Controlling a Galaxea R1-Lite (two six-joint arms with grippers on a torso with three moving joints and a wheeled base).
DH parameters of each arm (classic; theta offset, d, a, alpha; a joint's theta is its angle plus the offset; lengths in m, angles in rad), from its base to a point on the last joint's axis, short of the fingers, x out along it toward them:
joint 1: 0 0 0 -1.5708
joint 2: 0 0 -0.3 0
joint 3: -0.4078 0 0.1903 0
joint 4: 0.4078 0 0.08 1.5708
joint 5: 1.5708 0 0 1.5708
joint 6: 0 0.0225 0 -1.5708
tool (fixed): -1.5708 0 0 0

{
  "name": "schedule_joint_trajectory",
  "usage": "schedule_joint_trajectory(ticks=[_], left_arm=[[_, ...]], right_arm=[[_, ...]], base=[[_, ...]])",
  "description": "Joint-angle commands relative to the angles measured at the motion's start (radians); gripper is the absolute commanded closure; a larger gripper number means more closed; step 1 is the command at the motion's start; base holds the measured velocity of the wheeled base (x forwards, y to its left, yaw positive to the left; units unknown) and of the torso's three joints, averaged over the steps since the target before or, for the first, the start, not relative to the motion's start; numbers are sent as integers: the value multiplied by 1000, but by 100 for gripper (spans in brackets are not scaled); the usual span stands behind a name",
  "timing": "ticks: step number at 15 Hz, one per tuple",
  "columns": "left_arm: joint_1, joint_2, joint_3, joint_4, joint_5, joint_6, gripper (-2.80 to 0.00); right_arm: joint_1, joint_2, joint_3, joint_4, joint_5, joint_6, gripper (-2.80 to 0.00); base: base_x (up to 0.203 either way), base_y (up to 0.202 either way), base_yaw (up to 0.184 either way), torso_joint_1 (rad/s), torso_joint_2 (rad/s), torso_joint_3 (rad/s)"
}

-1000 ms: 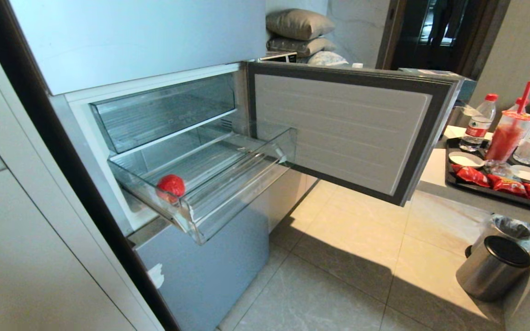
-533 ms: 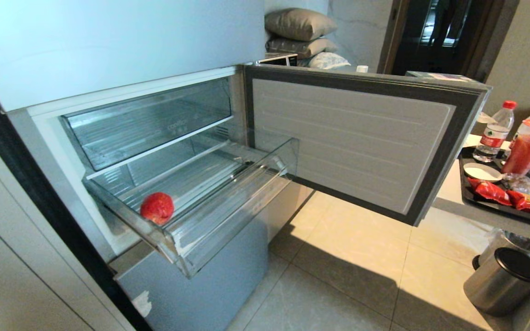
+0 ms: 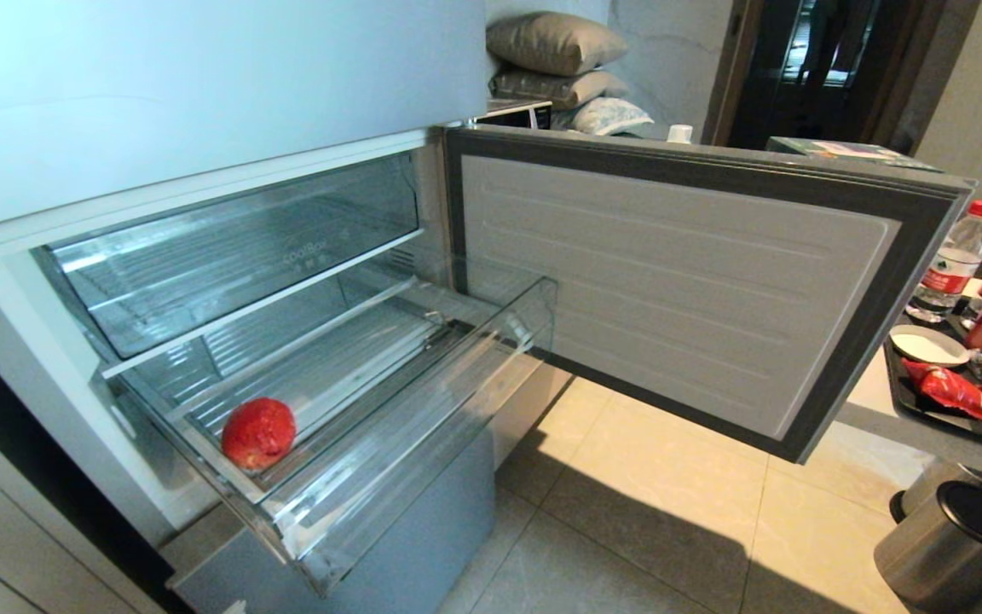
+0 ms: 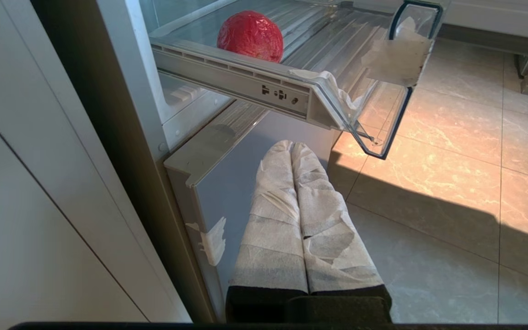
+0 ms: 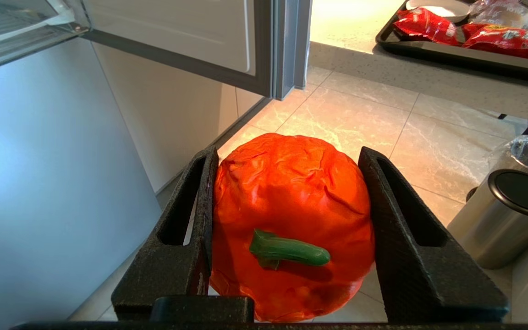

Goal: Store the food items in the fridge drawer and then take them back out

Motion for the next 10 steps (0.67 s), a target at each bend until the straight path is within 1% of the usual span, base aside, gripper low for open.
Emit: schedule_joint_trajectory(ticks=[1,4,6,8,10], left_arm=[[0,-1,0,0,0,0,0],[0,-1,0,0,0,0,0],[0,-1,0,0,0,0,0],[0,-1,0,0,0,0,0],[0,-1,0,0,0,0,0]], right_arm=[[0,1,0,0,0,0,0],[0,1,-4,4,-3,-5,0],[0,26,-83,28,-28,1,0],[-2,147,-199,62,-69,46,0],[-50,302,-303,76,-86,119,0]], base=[[0,0,0,0,0,0],[0,0,0,0,0,0],[0,0,0,0,0,0],[0,0,0,0,0,0],[0,0,0,0,0,0]])
